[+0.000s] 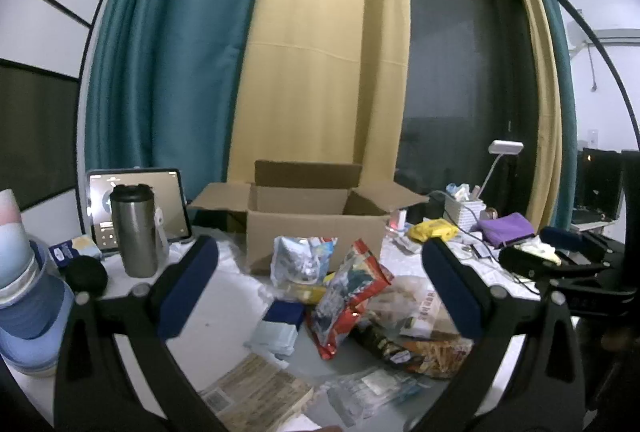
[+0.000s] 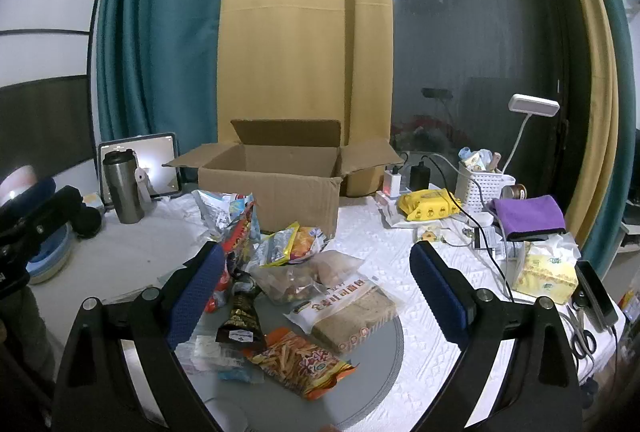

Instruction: Organize snacks

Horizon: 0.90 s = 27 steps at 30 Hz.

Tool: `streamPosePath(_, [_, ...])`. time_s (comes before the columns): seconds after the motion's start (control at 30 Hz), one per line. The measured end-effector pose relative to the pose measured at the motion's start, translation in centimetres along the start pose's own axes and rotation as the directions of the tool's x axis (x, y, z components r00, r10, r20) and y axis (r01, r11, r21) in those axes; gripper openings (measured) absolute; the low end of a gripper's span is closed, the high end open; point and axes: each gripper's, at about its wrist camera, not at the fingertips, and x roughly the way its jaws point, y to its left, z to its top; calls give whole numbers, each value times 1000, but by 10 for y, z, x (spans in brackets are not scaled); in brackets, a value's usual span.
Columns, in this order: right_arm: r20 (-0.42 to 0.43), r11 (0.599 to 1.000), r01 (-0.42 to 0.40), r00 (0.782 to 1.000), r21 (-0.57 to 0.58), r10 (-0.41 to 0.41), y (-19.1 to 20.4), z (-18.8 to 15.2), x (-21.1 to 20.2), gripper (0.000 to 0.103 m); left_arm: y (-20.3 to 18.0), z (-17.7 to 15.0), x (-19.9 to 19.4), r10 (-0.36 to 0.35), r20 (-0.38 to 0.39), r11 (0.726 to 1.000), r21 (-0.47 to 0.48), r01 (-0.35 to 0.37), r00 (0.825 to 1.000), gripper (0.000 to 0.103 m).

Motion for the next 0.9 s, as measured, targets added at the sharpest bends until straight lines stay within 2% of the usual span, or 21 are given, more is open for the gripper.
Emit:
streamPosePath(0.63, [-6, 1000, -1, 1000, -2, 1, 0, 2, 1, 96, -3, -2, -1, -11, -16, 1000, 15, 11, 1000, 102])
streamPosePath(0.77, [-7, 1000, 0, 1000, -2, 0, 0, 2, 1, 96, -4, -3, 0, -2, -32, 999, 52, 4, 999, 102])
streamPosePath(0.9, [-8, 1000, 0, 1000, -2, 0, -1, 0, 2, 96, -6, -6, 0, -3, -45, 999, 49, 6, 999, 102])
